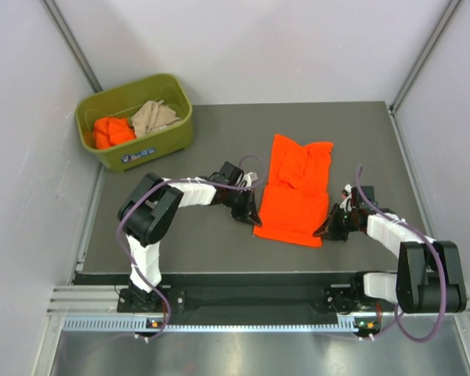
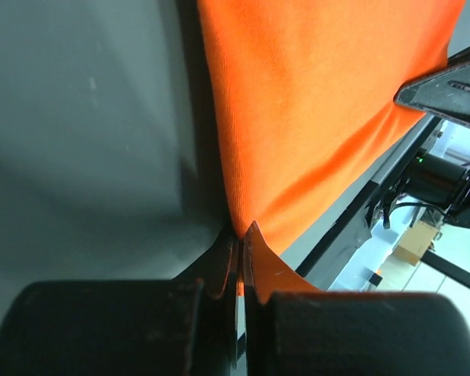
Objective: Fold and stack the t-shirts
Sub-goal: Fold the tshirt
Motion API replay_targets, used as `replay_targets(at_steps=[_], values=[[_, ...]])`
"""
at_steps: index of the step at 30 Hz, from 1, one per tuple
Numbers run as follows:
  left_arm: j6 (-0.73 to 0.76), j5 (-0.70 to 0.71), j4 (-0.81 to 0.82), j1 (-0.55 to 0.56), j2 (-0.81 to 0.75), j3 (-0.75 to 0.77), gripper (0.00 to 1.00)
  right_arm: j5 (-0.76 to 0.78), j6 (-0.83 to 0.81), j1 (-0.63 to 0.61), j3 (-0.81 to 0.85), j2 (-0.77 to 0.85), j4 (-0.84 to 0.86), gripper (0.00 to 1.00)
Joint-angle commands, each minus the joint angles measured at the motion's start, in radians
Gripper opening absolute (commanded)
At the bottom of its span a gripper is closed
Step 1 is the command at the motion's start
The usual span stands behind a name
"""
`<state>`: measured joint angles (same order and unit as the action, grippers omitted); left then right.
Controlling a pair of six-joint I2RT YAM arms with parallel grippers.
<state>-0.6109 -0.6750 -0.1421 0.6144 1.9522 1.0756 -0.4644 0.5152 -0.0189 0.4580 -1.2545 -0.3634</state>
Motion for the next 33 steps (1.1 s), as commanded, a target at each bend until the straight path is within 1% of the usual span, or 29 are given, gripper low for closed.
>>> replay_targets(at_steps=[1, 5, 9, 11, 13, 14, 15, 17, 18, 19, 20, 21, 23, 24, 29, 33], values=[[0.017, 0.043, -0.005, -0.001, -0.102, -0.046, 0.0, 0.018, -0.027, -0.013, -0.034, 0.059, -0.077, 0.0], [-0.001, 0.034, -0.028, -0.001, -0.16, -0.063, 0.0, 0.001, -0.001, -0.029, -0.047, 0.157, -0.127, 0.0], [-0.023, 0.017, -0.062, -0.001, -0.176, -0.02, 0.0, 0.0, 0.019, -0.03, 0.002, 0.187, -0.161, 0.0], [-0.023, 0.017, -0.08, -0.001, -0.161, 0.046, 0.0, 0.0, 0.031, -0.029, 0.069, 0.17, -0.163, 0.0], [-0.009, 0.02, -0.14, -0.002, -0.118, 0.15, 0.0, 0.007, 0.031, -0.024, 0.16, 0.139, -0.169, 0.0], [-0.004, 0.023, -0.157, -0.007, -0.102, 0.185, 0.0, 0.004, 0.025, -0.01, 0.191, 0.091, -0.172, 0.0], [-0.004, 0.022, -0.174, -0.013, -0.066, 0.254, 0.0, -0.002, 0.01, -0.001, 0.259, 0.063, -0.186, 0.0], [-0.007, 0.018, -0.182, -0.027, -0.03, 0.32, 0.0, -0.006, -0.007, 0.011, 0.327, -0.017, -0.195, 0.0], [-0.012, 0.017, -0.188, -0.042, -0.012, 0.358, 0.0, -0.008, -0.024, 0.046, 0.359, -0.041, -0.2, 0.0], [-0.015, 0.018, -0.2, -0.05, 0.028, 0.435, 0.0, -0.011, -0.029, 0.056, 0.422, -0.063, -0.21, 0.0], [-0.013, 0.022, -0.206, -0.056, 0.046, 0.475, 0.0, -0.019, -0.041, 0.075, 0.453, -0.109, -0.213, 0.0], [-0.021, 0.022, -0.212, -0.071, 0.091, 0.557, 0.0, -0.025, -0.046, 0.085, 0.482, -0.134, -0.219, 0.0], [-0.033, 0.015, -0.217, -0.084, 0.137, 0.636, 0.0, -0.04, -0.061, 0.105, 0.559, -0.21, -0.22, 0.0], [-0.044, 0.014, -0.215, -0.096, 0.184, 0.705, 0.0, -0.043, -0.066, 0.111, 0.585, -0.235, -0.218, 0.0], [-0.104, -0.005, -0.169, -0.125, 0.31, 0.866, 0.0, -0.092, -0.063, 0.129, 0.757, -0.411, -0.183, 0.0], [-0.147, -0.02, -0.136, -0.14, 0.419, 0.998, 0.0, -0.112, -0.049, 0.134, 0.873, -0.519, -0.171, 0.0]])
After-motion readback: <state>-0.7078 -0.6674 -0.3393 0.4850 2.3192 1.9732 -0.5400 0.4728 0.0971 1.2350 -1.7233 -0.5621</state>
